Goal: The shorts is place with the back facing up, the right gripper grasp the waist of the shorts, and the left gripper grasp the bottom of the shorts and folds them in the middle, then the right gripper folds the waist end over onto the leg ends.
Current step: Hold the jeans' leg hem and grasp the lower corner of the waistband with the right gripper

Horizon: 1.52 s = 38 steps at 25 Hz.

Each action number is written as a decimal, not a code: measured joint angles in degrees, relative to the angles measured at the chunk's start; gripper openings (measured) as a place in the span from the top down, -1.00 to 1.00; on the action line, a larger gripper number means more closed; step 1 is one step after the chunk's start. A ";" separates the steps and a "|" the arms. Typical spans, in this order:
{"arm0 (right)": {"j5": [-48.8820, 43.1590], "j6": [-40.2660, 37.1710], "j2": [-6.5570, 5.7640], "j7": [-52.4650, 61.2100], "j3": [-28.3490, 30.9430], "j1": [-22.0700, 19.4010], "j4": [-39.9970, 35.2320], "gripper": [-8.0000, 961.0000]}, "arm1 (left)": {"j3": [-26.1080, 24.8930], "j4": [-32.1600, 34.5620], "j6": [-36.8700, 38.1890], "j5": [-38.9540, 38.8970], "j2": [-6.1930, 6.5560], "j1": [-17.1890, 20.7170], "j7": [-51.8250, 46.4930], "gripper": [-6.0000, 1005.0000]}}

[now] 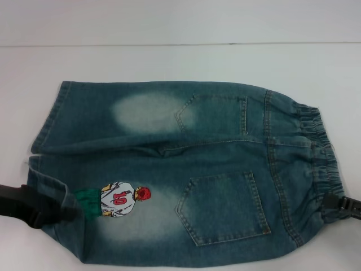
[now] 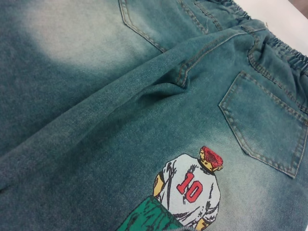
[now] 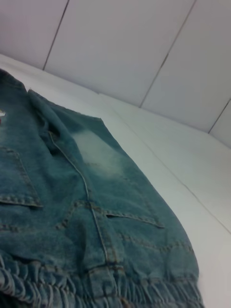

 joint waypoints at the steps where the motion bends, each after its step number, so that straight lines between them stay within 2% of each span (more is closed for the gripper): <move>1: 0.00 0.31 0.00 0.01 0.08 -0.14 0.00 -0.73 | 0.00 0.01 0.00 0.00 0.00 0.01 0.00 0.88; 4: 0.01 1.09 0.00 0.10 0.24 -0.47 0.00 -0.70 | 0.00 0.03 0.02 -0.05 0.00 0.02 0.00 0.88; 10: 0.02 2.41 0.01 0.09 0.30 -0.65 0.00 -0.25 | 0.00 -0.03 -0.05 -0.31 0.00 0.14 0.00 0.88; 12: 0.02 2.64 0.04 0.06 0.25 -0.65 0.00 0.26 | 0.00 -0.06 -0.15 -0.43 0.00 0.21 0.00 0.88; 23: 0.00 3.14 -0.05 0.00 0.24 -0.65 -0.09 0.72 | 0.00 -0.05 -0.37 -0.67 0.00 0.54 0.00 0.88; 33: 0.11 3.26 -0.23 0.16 0.34 -0.20 -0.09 0.86 | -0.36 -0.02 -0.50 -1.26 0.00 0.64 0.00 0.88; 38: 0.32 3.98 -0.41 0.41 0.34 0.44 -0.09 0.87 | -0.74 -0.09 -0.52 -2.16 0.41 0.71 0.05 0.88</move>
